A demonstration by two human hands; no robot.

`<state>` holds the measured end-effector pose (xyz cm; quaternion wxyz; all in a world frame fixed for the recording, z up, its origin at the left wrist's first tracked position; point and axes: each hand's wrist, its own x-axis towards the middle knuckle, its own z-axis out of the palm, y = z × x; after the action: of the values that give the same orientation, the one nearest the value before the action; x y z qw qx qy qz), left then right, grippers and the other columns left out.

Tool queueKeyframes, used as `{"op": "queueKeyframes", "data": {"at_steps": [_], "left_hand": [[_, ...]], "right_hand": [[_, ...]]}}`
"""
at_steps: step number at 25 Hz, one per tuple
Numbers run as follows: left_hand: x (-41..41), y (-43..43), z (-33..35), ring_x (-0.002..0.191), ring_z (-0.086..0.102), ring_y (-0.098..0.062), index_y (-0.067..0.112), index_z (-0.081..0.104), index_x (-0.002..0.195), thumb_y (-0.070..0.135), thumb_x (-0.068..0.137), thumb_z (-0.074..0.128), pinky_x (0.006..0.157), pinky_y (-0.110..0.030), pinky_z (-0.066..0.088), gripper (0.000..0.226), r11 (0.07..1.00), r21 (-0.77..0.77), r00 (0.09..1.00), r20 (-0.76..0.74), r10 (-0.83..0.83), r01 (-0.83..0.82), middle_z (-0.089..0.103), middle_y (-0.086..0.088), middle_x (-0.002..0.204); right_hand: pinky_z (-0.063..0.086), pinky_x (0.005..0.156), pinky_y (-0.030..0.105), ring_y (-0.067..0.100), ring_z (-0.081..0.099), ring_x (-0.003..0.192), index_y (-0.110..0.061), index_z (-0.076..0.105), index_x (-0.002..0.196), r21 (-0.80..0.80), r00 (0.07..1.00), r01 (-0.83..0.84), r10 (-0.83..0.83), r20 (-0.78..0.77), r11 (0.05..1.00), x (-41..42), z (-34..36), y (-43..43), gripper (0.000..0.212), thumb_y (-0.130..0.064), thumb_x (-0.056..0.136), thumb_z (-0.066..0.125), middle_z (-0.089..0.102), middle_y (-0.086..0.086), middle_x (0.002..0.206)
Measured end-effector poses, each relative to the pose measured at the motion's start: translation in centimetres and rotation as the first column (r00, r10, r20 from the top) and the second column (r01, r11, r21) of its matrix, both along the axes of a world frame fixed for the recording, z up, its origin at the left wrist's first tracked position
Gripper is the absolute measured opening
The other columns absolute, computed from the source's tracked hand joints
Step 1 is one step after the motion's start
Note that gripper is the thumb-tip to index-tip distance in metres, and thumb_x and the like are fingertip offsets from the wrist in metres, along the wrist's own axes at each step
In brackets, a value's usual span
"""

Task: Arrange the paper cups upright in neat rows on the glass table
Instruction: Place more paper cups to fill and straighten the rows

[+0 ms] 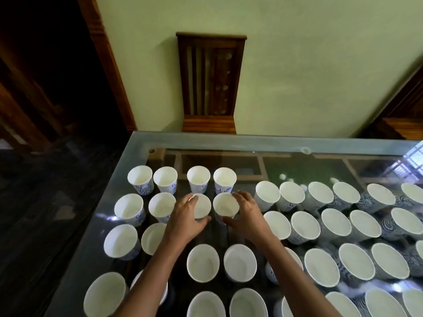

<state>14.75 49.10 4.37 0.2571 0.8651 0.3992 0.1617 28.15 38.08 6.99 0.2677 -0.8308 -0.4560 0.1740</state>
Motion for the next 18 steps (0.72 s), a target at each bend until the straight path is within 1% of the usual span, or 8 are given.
{"op": "queueKeyframes", "data": {"at_steps": [3, 7, 9, 13, 15, 18], "left_hand": [[1.0, 1.1, -0.8, 0.129, 0.038, -0.02, 0.012, 0.047, 0.131, 0.038, 0.074, 0.071, 0.107, -0.026, 0.027, 0.067, 1.0, 0.022, 0.999, -0.043, -0.018, 0.019, 0.043, -0.006, 0.141], [1.2, 1.7, -1.1, 0.125, 0.043, -0.019, 0.012, 0.051, 0.128, 0.04, 0.072, 0.072, 0.105, -0.027, 0.031, 0.066, 1.0, 0.001, 0.999, -0.038, 0.0, 0.0, 0.048, -0.005, 0.137], [1.0, 1.7, -1.1, 0.123, 0.045, -0.019, 0.011, 0.052, 0.127, 0.039, 0.07, 0.074, 0.104, -0.027, 0.032, 0.067, 1.0, -0.002, 1.0, -0.03, -0.007, 0.007, 0.05, -0.004, 0.135], [0.2, 0.5, -1.0, 0.126, 0.042, -0.017, 0.013, 0.049, 0.131, 0.041, 0.071, 0.073, 0.105, -0.027, 0.032, 0.071, 0.999, -0.011, 0.998, -0.053, -0.033, 0.033, 0.047, -0.002, 0.138], [-0.3, -0.2, -1.1, 0.127, 0.041, -0.017, 0.013, 0.048, 0.132, 0.041, 0.071, 0.072, 0.105, -0.027, 0.031, 0.071, 0.999, -0.023, 0.997, -0.053, -0.048, 0.047, 0.046, -0.001, 0.14], [-0.9, -1.2, -1.2, 0.127, 0.04, -0.016, 0.013, 0.048, 0.131, 0.041, 0.071, 0.073, 0.105, -0.023, 0.028, 0.071, 0.997, -0.03, 0.997, -0.041, -0.07, 0.069, 0.045, -0.001, 0.14]], "right_hand": [[0.031, 0.105, 0.031, 0.028, 0.038, 0.129, -0.008, 0.037, 0.138, -0.054, 1.0, -0.017, 0.016, -0.01, 0.998, 0.7, -0.9, 1.8, 0.078, -0.025, 0.072, 0.077, 0.037, 0.012, 0.143], [0.038, 0.101, 0.032, 0.026, 0.044, 0.124, -0.012, 0.038, 0.138, -0.091, 1.0, -0.017, 0.015, -0.024, 0.996, 0.8, -1.7, 2.4, 0.078, -0.028, 0.073, 0.077, 0.042, 0.008, 0.141], [0.04, 0.099, 0.032, 0.026, 0.046, 0.123, -0.014, 0.039, 0.137, -0.098, 1.0, -0.006, 0.004, -0.019, 0.995, 0.9, -1.7, 2.1, 0.077, -0.029, 0.072, 0.078, 0.044, 0.007, 0.139], [0.044, 0.097, 0.034, 0.025, 0.048, 0.12, -0.016, 0.041, 0.136, -0.14, 1.0, -0.007, 0.004, -0.018, 0.99, 0.7, -1.5, 0.6, 0.079, -0.032, 0.069, 0.08, 0.045, 0.006, 0.136], [0.044, 0.097, 0.034, 0.025, 0.048, 0.12, -0.017, 0.04, 0.137, -0.172, 1.0, -0.018, 0.015, -0.019, 0.985, 0.4, -1.4, -0.2, 0.082, -0.034, 0.067, 0.081, 0.044, 0.005, 0.137], [0.042, 0.097, 0.031, 0.024, 0.048, 0.12, -0.015, 0.041, 0.136, -0.172, 0.999, -0.03, 0.027, -0.023, 0.985, 0.0, -1.3, -1.2, 0.083, -0.034, 0.066, 0.081, 0.044, 0.006, 0.137]]}}
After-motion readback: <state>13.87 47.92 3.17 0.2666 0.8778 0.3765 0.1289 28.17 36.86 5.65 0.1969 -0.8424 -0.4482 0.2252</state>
